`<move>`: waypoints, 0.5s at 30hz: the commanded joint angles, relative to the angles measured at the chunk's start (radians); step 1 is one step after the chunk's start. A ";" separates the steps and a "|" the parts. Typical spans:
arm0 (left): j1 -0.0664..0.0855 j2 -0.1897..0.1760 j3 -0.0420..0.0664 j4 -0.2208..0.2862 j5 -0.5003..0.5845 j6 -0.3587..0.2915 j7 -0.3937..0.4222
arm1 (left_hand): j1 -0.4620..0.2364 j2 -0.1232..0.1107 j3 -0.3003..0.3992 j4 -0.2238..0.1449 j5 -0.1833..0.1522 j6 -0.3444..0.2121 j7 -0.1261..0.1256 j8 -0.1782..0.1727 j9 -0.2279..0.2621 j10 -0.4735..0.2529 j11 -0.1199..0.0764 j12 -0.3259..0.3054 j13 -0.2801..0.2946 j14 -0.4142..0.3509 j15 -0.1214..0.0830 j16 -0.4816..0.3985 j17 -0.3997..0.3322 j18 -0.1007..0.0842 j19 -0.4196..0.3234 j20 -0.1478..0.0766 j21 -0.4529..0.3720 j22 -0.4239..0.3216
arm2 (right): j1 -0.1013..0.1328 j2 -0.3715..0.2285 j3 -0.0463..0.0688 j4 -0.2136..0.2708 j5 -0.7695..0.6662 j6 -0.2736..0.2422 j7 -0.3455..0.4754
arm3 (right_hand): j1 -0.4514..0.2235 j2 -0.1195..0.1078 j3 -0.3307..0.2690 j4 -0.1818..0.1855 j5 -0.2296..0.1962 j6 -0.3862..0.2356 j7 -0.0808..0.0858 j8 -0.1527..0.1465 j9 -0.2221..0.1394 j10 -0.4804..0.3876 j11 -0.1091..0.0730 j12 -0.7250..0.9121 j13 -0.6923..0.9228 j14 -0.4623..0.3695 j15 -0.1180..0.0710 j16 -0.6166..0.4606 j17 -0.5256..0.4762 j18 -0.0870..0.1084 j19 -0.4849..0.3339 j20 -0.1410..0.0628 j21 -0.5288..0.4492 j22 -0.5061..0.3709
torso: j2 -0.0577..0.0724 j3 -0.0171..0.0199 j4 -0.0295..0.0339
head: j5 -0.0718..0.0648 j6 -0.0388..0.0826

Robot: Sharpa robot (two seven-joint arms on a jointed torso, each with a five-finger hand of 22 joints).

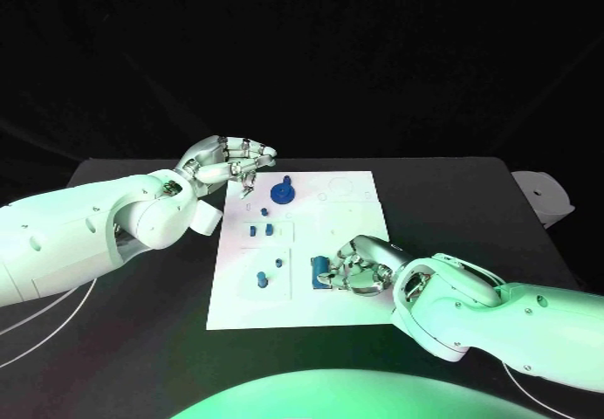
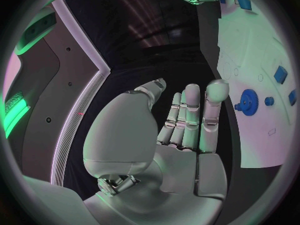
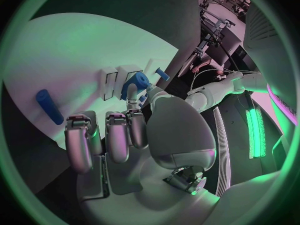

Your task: Assemble the parts on the task board

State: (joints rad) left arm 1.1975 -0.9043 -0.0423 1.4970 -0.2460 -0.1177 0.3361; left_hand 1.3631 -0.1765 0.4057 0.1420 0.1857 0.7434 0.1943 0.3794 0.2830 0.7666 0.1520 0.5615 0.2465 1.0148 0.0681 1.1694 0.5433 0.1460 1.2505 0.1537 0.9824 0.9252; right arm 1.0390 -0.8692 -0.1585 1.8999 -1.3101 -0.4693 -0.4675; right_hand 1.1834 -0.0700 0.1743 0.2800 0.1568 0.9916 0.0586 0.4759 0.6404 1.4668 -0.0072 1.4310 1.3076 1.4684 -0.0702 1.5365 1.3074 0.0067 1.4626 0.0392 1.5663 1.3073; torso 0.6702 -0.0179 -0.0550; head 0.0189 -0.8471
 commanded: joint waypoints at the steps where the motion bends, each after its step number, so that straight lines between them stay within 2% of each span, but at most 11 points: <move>1: 0.000 0.000 0.001 0.003 0.006 0.021 0.004 | 0.001 0.010 0.000 0.007 0.004 -0.010 0.023 0.004 0.001 -0.007 -0.001 0.005 -0.001 -0.003 0.002 -0.004 -0.001 0.002 -0.002 -0.001 -0.003 -0.001 | -0.001 0.002 0.000 -0.004 -0.025 0.024 -0.025 | 0.011 0.002 0.005 0.001 -0.004 0.006 -0.004 0.004 0.002 0.029 -0.009 0.006 0.170 0.087 -0.008 0.004 0.189 -0.007 0.108 -0.007 0.005 0.263 | 0.000 0.0000 -0.0012 | 0.001 -0.003; 9: 0.000 -0.002 0.000 0.004 0.006 0.018 0.008 | 0.001 0.010 -0.001 0.007 0.004 -0.011 0.023 0.005 0.001 -0.007 -0.001 0.005 -0.001 -0.003 0.002 -0.004 -0.001 0.002 -0.002 -0.001 -0.002 -0.001 | -0.001 -0.007 0.000 -0.011 -0.044 0.039 -0.038 | 0.019 0.004 0.009 0.001 -0.001 0.009 -0.008 0.012 0.006 0.034 -0.012 0.015 0.177 0.087 -0.010 0.003 0.188 -0.007 0.108 -0.009 0.005 0.263 | -0.002 0.0016 -0.0023 | 0.006 -0.008; 15: 0.000 -0.002 0.000 0.004 0.006 0.018 0.009 | 0.001 0.010 -0.001 0.007 0.004 -0.011 0.023 0.005 0.001 -0.007 -0.001 0.005 -0.001 -0.003 0.002 -0.004 -0.001 0.002 -0.002 -0.001 -0.002 -0.001 | -0.001 -0.011 0.000 -0.014 -0.048 0.053 -0.043 | 0.032 0.001 0.011 -0.003 -0.002 0.007 -0.010 0.016 0.009 0.035 -0.014 0.016 0.178 0.087 -0.012 0.004 0.189 -0.007 0.108 -0.011 0.005 0.263 | -0.001 0.0009 -0.0028 | 0.004 -0.008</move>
State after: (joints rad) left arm 1.1974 -0.9072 -0.0424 1.4980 -0.2459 -0.1143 0.3358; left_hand 1.3631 -0.1766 0.4057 0.1420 0.1857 0.7362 0.1943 0.3793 0.2828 0.7666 0.1520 0.5614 0.2465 1.0148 0.0681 1.1694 0.5434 0.1460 1.2505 0.1537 0.9824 0.9251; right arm 1.0387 -0.8797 -0.1586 1.8859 -1.3357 -0.4461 -0.4969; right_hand 1.2060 -0.0715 0.1795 0.2770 0.1565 0.9980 0.0523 0.4896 0.6488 1.4669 -0.0143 1.4424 1.3075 1.4648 -0.0737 1.5364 1.3073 0.0067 1.4663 0.0357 1.5663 1.3081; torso 0.6688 -0.0168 -0.0575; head 0.0243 -0.8547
